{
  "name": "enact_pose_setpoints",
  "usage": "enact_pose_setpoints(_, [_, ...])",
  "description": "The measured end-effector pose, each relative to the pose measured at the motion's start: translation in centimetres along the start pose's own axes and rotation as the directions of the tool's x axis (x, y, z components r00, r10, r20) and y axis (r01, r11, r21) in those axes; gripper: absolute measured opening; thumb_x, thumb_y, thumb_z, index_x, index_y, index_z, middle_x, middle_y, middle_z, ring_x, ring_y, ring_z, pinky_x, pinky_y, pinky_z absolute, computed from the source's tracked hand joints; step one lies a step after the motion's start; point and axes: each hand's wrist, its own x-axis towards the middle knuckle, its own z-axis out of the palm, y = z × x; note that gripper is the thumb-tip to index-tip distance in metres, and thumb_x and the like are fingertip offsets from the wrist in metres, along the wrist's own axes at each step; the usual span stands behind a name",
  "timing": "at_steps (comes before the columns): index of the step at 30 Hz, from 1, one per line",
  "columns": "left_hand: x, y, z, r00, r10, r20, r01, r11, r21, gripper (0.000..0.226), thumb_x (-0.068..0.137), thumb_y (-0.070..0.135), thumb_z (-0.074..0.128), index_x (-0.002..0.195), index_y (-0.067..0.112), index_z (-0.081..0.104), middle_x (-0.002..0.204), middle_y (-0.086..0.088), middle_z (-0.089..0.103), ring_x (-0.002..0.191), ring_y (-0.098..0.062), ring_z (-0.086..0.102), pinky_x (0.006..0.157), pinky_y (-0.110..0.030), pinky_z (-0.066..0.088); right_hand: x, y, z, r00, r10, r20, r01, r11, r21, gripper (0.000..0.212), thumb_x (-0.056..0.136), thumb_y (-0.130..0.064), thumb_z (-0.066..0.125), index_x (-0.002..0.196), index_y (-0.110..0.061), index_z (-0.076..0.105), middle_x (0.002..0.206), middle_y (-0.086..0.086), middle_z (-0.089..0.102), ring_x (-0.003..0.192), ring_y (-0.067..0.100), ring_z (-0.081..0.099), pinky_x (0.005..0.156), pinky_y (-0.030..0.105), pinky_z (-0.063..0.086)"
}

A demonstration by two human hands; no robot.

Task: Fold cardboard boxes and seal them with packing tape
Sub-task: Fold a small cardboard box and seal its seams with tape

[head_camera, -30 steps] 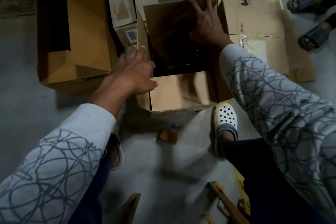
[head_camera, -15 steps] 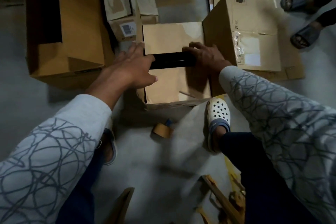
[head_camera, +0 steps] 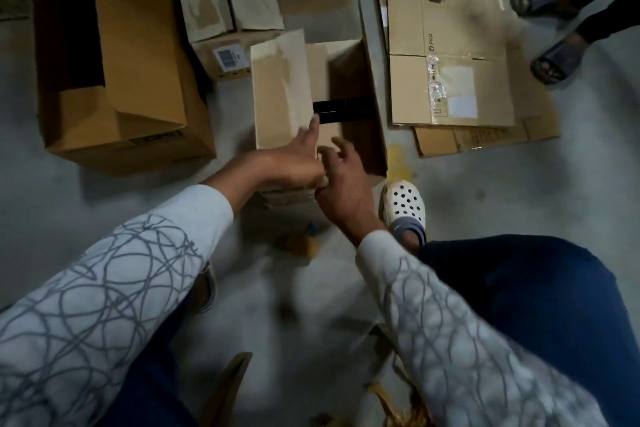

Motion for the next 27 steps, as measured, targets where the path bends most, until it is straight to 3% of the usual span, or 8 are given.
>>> enact_pose_setpoints(2, [0.3,-0.6,0.7,0.998,-0.044,0.055,0.043,0.999,0.029,0.099,0.097,0.019,0.057,0.159,0.021,-0.020,0.170,-0.010,-0.004,0.155,-0.031,0.013,0.123,-0.039,0.023,-3.4,-0.6,-0.2,0.985,-0.079,-0.152,0.092,0.993,0.074,0.053,0.082,-0.010,0.070,0.133,-0.008,0.059,0.145,0.017,0.044,0.126,0.033,0.051,0.096,0.046,0.053])
enact_pose_setpoints(4, [0.4,-1.7,1.2,0.995,-0.063,0.082,0.054,0.992,0.111,0.094,0.098,0.024,0.058,0.161,0.018,-0.013,0.170,-0.005,-0.008,0.157,-0.027,0.005,0.125,-0.041,0.019,-5.9,-1.3,-0.5,0.928,-0.112,-0.356,0.134,0.990,0.038,0.058,0.079,-0.009,0.073,0.134,-0.014,0.057,0.136,0.012,0.040,0.118,0.026,0.047,0.093,0.039,0.051])
enact_pose_setpoints(8, [-0.1,-3.2,1.5,0.991,-0.070,0.117,0.033,0.954,0.298,0.091,0.100,0.032,0.057,0.162,0.016,-0.008,0.168,0.002,-0.020,0.157,-0.023,-0.002,0.125,-0.039,0.022,-6.4,-0.8,-1.8,0.746,0.172,-0.644,-0.094,0.984,0.153,0.081,0.075,-0.009,0.071,0.149,-0.019,0.037,0.136,0.012,0.032,0.126,0.026,0.036,0.107,0.045,0.036])
enact_pose_setpoints(10, [-0.4,-3.5,1.9,0.988,-0.073,0.139,0.021,0.938,0.345,0.090,0.101,0.033,0.057,0.162,0.019,-0.007,0.167,0.005,-0.023,0.157,-0.026,-0.005,0.125,-0.043,0.021,-5.7,1.3,-1.8,0.807,0.250,-0.535,-0.148,0.963,0.227,0.084,0.079,-0.012,0.073,0.153,-0.018,0.032,0.144,0.011,0.035,0.133,0.025,0.037,0.112,0.047,0.038])
enact_pose_setpoints(13, [-0.9,-3.9,3.1,0.988,-0.067,0.137,0.002,0.905,0.426,0.094,0.100,0.036,0.058,0.162,0.019,-0.010,0.166,0.003,-0.027,0.156,-0.027,-0.013,0.127,-0.046,0.011,-5.4,3.4,-0.2,0.967,0.097,-0.234,-0.046,0.976,0.215,0.072,0.084,-0.010,0.068,0.150,-0.020,0.040,0.148,0.004,0.039,0.135,0.022,0.042,0.109,0.047,0.045])
enact_pose_setpoints(17, [-1.1,-4.7,3.9,0.987,-0.067,0.147,-0.018,0.860,0.510,0.097,0.099,0.039,0.060,0.161,0.022,-0.013,0.164,0.004,-0.030,0.154,-0.026,-0.020,0.125,-0.055,0.013,-6.6,4.1,3.3,0.998,0.006,0.061,-0.009,0.999,0.048,0.084,0.078,-0.005,0.069,0.154,-0.024,0.038,0.168,-0.002,0.015,0.136,0.033,0.043,0.099,0.047,0.052])
enact_pose_setpoints(21, [-1.2,-5.2,3.9,0.983,-0.071,0.171,-0.029,0.854,0.519,0.098,0.099,0.034,0.061,0.161,0.025,-0.015,0.163,0.007,-0.034,0.152,-0.026,-0.025,0.125,-0.058,0.012,-6.6,4.5,4.7,0.990,0.063,0.129,-0.082,0.986,0.146,0.093,0.079,0.000,0.067,0.158,-0.029,0.027,0.169,-0.015,-0.004,0.120,0.027,0.059,0.067,0.037,0.057])
enact_pose_setpoints(27, [-1.5,-4.9,3.8,0.985,-0.074,0.157,-0.031,0.814,0.580,0.093,0.101,0.029,0.056,0.160,0.027,-0.015,0.164,0.006,-0.032,0.154,-0.026,-0.020,0.124,-0.059,0.015,-7.0,5.2,5.0,0.999,0.009,0.041,-0.020,0.961,0.277,0.087,0.077,0.003,0.062,0.156,-0.021,0.033,0.169,-0.007,0.007,0.146,0.021,0.034,0.089,0.038,0.056])
